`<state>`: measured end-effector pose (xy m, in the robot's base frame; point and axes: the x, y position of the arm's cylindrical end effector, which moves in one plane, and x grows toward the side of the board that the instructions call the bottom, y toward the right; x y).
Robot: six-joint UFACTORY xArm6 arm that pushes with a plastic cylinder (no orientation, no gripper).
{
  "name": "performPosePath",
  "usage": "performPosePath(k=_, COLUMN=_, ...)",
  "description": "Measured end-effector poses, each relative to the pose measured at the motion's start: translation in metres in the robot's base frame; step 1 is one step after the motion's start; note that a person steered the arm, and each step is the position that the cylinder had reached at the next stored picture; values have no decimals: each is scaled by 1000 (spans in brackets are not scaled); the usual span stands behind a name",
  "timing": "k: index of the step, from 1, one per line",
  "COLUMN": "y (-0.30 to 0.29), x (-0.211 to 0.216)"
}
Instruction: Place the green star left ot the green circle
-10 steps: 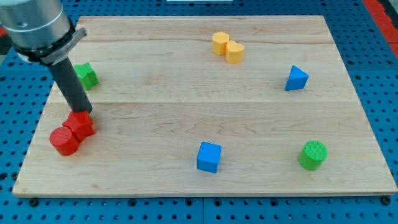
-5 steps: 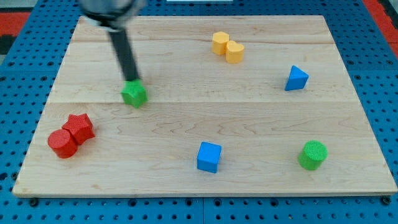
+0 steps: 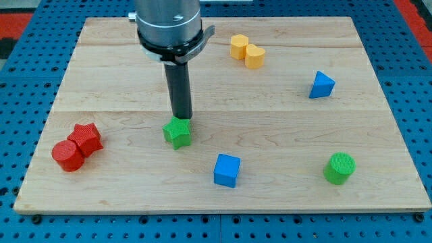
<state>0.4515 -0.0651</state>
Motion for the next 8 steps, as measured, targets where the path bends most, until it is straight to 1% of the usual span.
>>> performPosePath(k=1, y=-43, x=-22)
performPosePath(k=2, y=-38, x=20)
performPosePath(k=3, y=-3, x=47)
performPosePath(k=4, y=4, x=63)
performPosePath(k=5, y=-12, x=87)
performPosePath(k=6, y=15, x=60)
performPosePath(k=7, y=86, x=48)
performPosePath(k=8, y=134, x=51)
